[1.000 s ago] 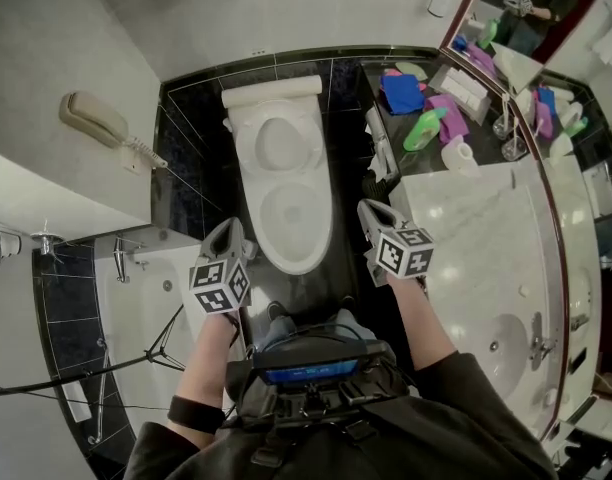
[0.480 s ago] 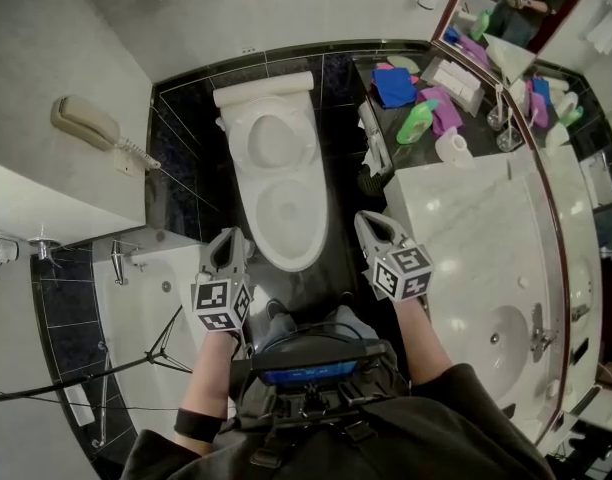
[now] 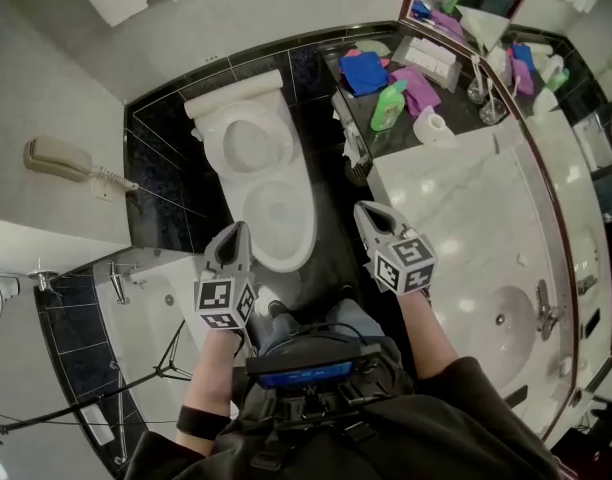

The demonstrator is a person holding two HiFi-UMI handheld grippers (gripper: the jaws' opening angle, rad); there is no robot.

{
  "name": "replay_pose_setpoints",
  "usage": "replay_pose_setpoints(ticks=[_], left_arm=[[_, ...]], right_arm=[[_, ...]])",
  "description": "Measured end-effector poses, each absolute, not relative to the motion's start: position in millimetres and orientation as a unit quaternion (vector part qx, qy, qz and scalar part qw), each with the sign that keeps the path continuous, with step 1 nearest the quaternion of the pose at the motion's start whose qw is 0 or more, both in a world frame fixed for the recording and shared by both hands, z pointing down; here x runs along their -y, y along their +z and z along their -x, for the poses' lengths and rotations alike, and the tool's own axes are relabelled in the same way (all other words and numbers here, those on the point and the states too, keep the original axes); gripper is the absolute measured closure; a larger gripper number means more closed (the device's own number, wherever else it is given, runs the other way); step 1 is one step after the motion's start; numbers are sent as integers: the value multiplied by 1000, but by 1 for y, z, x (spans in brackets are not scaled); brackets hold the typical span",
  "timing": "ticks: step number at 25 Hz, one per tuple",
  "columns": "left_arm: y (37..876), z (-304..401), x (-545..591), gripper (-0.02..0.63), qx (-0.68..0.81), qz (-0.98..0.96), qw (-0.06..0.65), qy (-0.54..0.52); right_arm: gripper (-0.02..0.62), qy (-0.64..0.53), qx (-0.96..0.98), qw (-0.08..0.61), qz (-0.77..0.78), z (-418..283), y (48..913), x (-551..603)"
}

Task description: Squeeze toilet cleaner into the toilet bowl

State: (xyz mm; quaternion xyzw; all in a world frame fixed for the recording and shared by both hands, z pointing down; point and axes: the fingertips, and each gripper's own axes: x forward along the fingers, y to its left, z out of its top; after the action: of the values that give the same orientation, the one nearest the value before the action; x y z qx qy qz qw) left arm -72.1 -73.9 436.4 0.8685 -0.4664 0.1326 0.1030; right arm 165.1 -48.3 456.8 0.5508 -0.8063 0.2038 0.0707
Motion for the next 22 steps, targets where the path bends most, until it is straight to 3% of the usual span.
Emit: replay_pose_setpoints(ticks=[9, 16, 22], left_arm=[[446, -42, 88, 527, 403, -900, 108, 125], [460, -126, 99, 389, 320, -933, 111, 125], [487, -187, 133, 321, 254, -951, 112, 138]], right_arm=[[594, 204, 796, 73, -566, -245, 462, 51], [594, 202, 784, 72, -582, -299, 473, 58], [594, 207, 769, 74, -600, -329, 490, 78]])
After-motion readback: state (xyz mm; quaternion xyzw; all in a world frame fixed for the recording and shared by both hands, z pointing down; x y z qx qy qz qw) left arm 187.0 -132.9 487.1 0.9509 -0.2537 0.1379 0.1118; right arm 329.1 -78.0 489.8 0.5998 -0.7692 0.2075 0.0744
